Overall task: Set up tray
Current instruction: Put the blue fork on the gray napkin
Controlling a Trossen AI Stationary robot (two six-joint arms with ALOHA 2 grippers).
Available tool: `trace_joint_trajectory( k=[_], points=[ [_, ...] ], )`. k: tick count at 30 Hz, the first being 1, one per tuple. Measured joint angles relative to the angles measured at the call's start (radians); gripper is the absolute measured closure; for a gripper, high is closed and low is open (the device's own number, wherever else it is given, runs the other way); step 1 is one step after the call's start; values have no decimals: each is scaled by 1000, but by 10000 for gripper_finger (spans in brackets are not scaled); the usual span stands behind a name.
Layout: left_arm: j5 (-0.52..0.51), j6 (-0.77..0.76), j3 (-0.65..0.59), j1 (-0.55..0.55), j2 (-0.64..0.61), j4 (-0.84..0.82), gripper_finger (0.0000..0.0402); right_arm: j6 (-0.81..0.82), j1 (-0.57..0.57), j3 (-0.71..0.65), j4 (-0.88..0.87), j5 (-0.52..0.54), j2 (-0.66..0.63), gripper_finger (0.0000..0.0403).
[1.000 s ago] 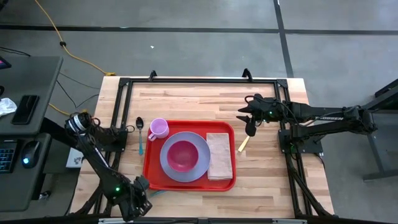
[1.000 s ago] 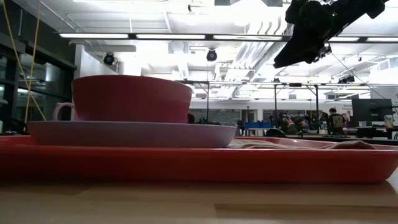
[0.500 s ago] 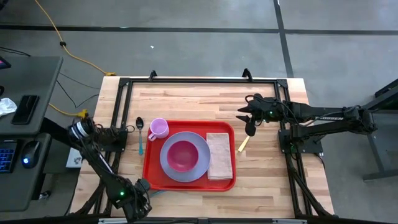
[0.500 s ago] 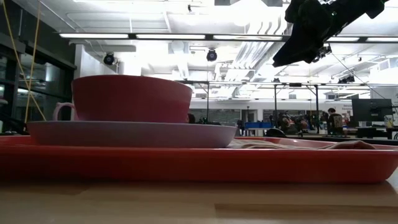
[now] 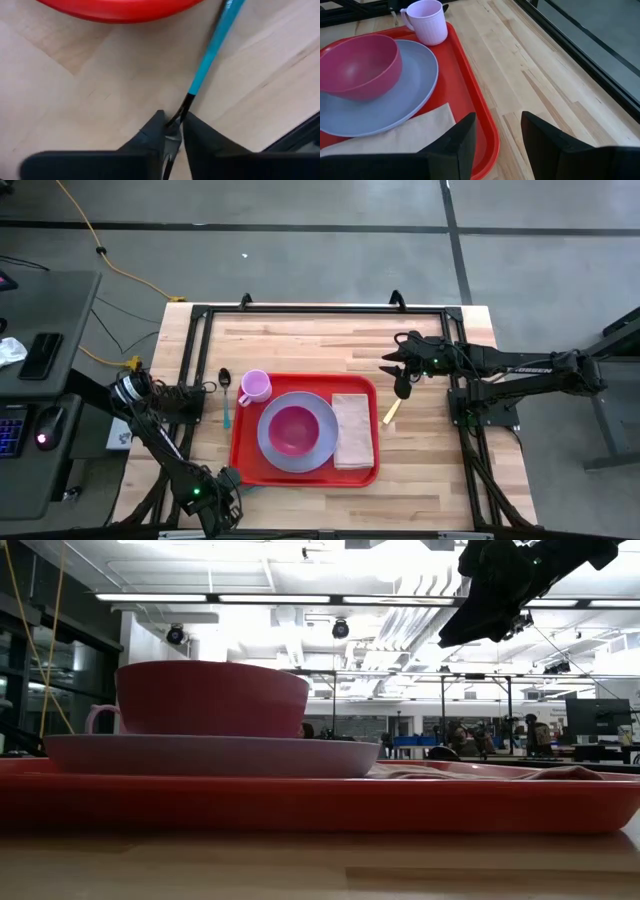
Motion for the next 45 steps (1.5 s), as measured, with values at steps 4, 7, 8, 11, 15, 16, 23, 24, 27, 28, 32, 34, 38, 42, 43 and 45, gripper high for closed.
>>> trace_joint_trajectory(
  k=[4,7,8,11,15,16,23,24,27,28,32,34,38,42,43,45],
  points=[
    [1,-1,1,0,1,39,364,0,0,0,0,0,0,267],
    [9,8,1,0,1,64,386,0,0,0,0,0,0,267],
    [12,14,1,0,1,74,390,0,0,0,0,0,0,267],
    [22,19,1,0,1,89,391,0,0,0,0,0,0,267],
    [34,22,1,0,-4,91,374,0,0,0,0,0,0,267],
    [40,31,1,0,-6,91,372,0,0,0,0,0,0,267],
    [78,83,-2,-1,-34,94,392,0,0,0,0,0,0,267],
    [88,88,-2,-1,-39,96,392,0,0,0,0,0,0,267],
    [118,93,-2,-1,-44,98,389,0,0,0,0,0,0,267],
    [126,93,-2,0,-44,98,386,0,0,0,0,0,0,267],
    [151,103,9,0,-44,96,390,0,0,0,0,0,0,267],
    [150,122,27,0,-45,90,392,0,0,0,0,0,0,267],
    [139,127,83,0,-46,-12,390,0,0,0,0,0,0,267],
    [137,153,159,0,-47,-143,388,0,0,0,21,-2,0,267],
    [137,161,179,0,-47,-170,390,0,0,0,31,-9,0,267],
    [134,175,219,0,-47,-227,392,0,0,0,59,-29,0,267]
  ],
)
